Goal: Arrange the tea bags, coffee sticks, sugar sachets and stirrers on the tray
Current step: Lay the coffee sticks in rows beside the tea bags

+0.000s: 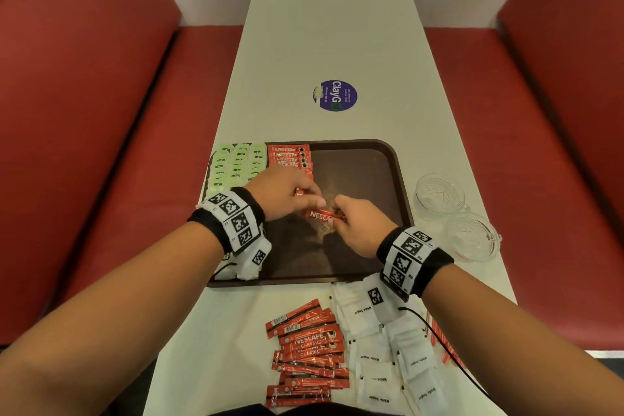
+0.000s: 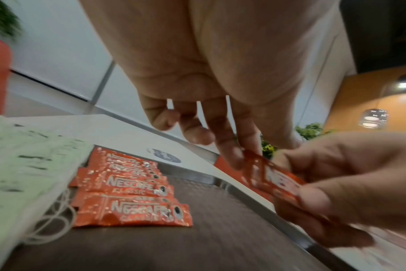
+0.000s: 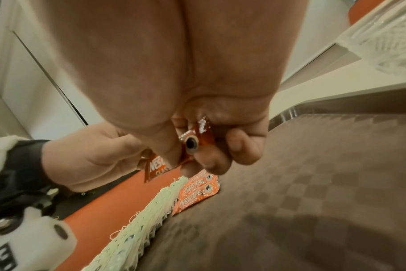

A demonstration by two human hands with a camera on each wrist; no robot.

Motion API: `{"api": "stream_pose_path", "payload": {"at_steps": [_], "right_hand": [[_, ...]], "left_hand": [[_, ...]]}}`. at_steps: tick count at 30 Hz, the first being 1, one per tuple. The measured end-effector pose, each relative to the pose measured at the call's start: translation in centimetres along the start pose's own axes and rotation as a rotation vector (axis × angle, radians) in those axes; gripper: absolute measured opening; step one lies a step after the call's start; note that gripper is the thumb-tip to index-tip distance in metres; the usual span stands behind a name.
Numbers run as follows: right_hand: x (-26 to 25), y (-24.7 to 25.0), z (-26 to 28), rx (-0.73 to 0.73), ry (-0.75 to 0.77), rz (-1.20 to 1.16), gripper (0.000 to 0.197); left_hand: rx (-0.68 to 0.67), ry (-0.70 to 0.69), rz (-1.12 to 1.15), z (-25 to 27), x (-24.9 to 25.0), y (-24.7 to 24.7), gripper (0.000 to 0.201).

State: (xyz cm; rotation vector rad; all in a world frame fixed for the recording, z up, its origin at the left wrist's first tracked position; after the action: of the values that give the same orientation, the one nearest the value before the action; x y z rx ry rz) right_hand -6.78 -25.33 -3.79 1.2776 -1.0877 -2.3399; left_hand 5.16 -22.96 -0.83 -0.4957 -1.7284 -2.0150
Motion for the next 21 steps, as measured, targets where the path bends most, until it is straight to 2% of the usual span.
{"api": "stream_pose_path", "payload": {"at_steps": [3, 8, 10, 14, 21], "right_hand": [[-0.1, -0.1, -0.3, 0.015, -0.001, -0.014, 0.006], [0.9, 0.4, -0.3, 0.088, -0.068, 0.01, 0.055], [1.0, 0.4, -0.1, 0.084, -0.062, 0.043, 0.051], [0.0, -1.0, 0.5, -0.048, 0.026, 0.125, 0.024], [-1.7, -4.2, 2.3, -0.255, 0.121, 0.183, 0.027]], "left_hand": [[-0.055, -0.054, -0.088, 0.7, 0.8, -1.2, 0.012], [0.068, 0.216, -0.183, 0.8, -4.6, 0.1, 0.01], [0.028, 0.299, -0.222, 0.8, -6.7, -0.5, 0.012], [-0.016, 0.365, -0.308, 0.3, -8.2, -1.7, 0.015], [0.006, 0.429, -0.417, -0.5, -9.1, -1.4, 0.016]]}}
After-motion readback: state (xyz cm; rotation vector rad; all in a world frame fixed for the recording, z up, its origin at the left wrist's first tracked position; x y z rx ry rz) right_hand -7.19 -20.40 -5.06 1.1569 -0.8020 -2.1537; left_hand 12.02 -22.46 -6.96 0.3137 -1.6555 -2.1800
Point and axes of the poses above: each hand's wrist, its own z-axis away from the middle knuckle, its own y-axis out of the back of the hand, x = y × z, the point moved 10 cm from there along -z, towards the middle knuckle, and after that the axes turned 1 degree about -x, right-handed, at the moved point
